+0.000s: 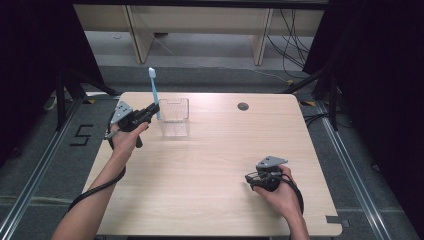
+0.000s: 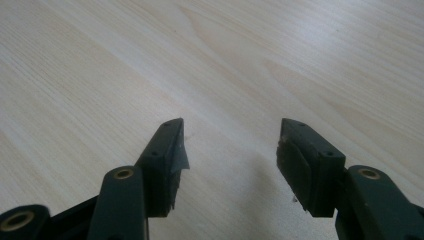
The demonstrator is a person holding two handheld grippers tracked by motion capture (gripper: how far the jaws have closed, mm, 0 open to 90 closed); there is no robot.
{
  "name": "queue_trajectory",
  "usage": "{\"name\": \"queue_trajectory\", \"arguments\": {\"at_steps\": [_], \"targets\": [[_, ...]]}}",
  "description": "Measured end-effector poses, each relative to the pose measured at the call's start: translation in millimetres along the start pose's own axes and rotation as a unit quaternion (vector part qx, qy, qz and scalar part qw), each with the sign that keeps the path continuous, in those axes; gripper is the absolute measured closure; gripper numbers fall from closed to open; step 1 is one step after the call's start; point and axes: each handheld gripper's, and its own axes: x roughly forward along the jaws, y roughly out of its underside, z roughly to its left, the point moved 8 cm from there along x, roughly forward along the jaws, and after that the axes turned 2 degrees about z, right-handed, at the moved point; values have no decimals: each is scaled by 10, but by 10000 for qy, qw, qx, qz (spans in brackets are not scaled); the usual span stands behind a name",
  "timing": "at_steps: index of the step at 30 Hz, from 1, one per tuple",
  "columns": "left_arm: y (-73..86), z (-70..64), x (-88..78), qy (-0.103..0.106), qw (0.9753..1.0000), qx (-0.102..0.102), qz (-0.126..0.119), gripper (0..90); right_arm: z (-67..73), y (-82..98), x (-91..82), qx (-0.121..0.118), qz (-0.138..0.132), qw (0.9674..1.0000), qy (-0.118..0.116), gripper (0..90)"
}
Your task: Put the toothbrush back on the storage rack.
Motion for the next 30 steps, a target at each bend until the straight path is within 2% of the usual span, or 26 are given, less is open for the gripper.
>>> {"name": "queue_trajectory", "arguments": {"at_steps": [18, 23, 24, 28, 29, 30], "targets": [[38, 79, 76, -88, 10000, -1, 36, 832, 1, 6, -5, -24, 26, 10000, -9, 451], [35, 78, 95, -92, 10000, 5, 19, 831, 0, 7, -3, -8, 26, 10000, 2, 451], [37, 77, 97, -89, 10000, 24, 24, 831, 14, 8, -7, 61, 57, 10000, -36, 451], [63, 76, 111, -106, 9999, 54, 64, 831, 6, 14, 4, -14, 43, 10000, -17, 451], [67, 79, 113, -111, 9999, 56, 66, 831, 15, 13, -5, 56, 69, 10000, -40, 451], [69, 83, 114, -122, 9999, 49, 67, 831, -2, 11, -5, -30, 42, 10000, 2, 451]]}}
